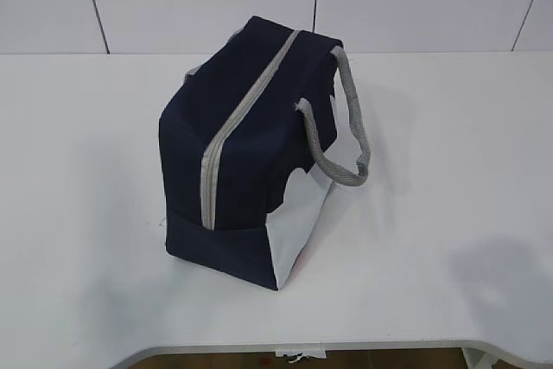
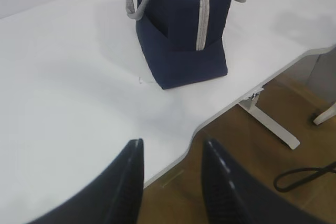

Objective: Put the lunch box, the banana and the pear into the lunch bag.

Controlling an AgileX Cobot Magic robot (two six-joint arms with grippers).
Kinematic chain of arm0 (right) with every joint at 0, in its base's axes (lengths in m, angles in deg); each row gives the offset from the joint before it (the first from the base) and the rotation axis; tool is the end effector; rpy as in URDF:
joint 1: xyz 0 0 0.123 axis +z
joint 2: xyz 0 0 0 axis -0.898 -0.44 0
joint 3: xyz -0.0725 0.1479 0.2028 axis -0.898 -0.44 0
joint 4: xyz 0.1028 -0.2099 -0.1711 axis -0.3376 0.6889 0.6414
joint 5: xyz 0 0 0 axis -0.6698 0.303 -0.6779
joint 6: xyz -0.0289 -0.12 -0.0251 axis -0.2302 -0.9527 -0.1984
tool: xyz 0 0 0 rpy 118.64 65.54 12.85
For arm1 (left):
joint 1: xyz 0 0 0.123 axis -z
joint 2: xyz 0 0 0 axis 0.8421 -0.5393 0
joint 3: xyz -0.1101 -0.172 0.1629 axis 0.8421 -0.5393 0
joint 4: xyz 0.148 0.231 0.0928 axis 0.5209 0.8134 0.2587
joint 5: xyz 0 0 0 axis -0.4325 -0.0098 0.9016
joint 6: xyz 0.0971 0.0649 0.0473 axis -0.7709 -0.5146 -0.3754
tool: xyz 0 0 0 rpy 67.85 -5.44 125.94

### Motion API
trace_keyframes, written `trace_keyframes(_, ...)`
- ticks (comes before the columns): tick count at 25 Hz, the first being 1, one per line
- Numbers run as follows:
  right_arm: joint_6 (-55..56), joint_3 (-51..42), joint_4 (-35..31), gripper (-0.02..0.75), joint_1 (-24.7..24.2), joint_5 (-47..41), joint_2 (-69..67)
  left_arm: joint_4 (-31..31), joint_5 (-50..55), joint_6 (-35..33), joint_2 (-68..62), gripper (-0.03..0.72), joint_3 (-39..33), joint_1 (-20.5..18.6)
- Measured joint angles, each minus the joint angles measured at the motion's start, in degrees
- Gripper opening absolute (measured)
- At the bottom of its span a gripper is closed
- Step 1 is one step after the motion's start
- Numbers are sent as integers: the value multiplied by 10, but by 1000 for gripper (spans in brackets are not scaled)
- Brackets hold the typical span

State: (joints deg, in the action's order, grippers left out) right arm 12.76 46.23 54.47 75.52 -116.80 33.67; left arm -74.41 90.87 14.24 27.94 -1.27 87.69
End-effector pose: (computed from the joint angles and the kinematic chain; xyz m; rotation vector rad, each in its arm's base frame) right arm 0.0618 0.0288 0.3351 -0.4141 2.0812 0.1834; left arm 0.0461 -0.0398 0.3229 0.6374 1.9365 -0.3903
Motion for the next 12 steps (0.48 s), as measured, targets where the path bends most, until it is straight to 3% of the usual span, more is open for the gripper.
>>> trace_keyframes(12, 0, -130, 8, 414, 0, 18, 97, -13, -32, 0, 12, 276, -88, 0)
